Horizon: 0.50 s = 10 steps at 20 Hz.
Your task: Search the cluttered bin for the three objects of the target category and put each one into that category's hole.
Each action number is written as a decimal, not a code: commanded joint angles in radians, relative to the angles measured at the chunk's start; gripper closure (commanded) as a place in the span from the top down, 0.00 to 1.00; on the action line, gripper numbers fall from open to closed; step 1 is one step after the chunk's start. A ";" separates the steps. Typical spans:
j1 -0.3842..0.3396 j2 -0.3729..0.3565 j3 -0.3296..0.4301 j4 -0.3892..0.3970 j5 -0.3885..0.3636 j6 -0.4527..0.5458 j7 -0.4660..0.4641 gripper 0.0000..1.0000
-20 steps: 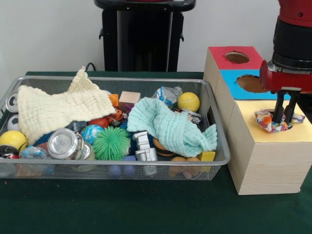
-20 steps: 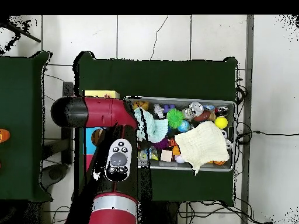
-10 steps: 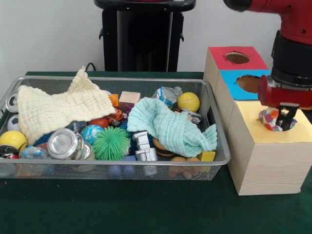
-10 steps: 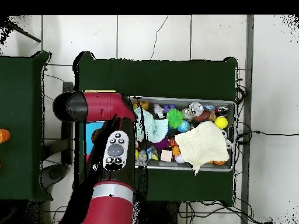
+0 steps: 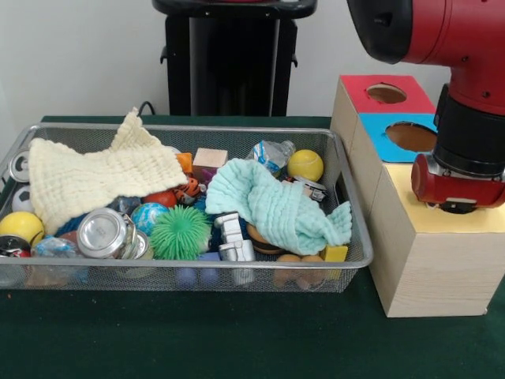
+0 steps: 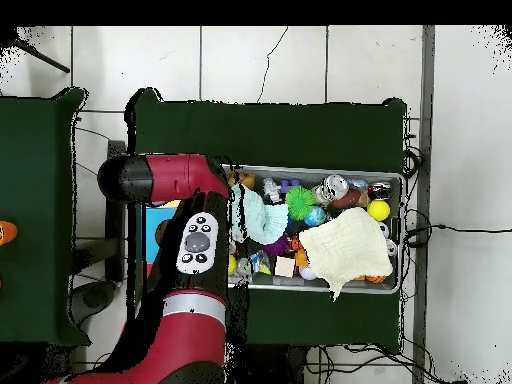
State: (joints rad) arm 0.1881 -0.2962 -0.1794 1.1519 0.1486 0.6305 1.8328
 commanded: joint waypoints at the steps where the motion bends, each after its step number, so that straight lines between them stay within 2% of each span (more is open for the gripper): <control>1: -0.017 0.209 0.084 -0.040 -0.034 -0.224 0.145 0.00; 4: 0.003 0.209 0.048 -0.040 -0.028 -0.227 0.190 0.00; 5: 0.016 0.211 0.025 -0.034 -0.013 -0.232 0.231 0.00; 6: 0.029 0.212 0.003 -0.029 0.003 -0.237 0.272 1.00; 9: 0.050 0.223 -0.035 -0.043 0.031 -0.182 0.331 1.00; 10: 0.049 0.222 -0.033 -0.041 0.035 -0.184 0.322 1.00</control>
State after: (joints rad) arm 0.2359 -0.2704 -0.2500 1.1394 0.1704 0.6294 1.8473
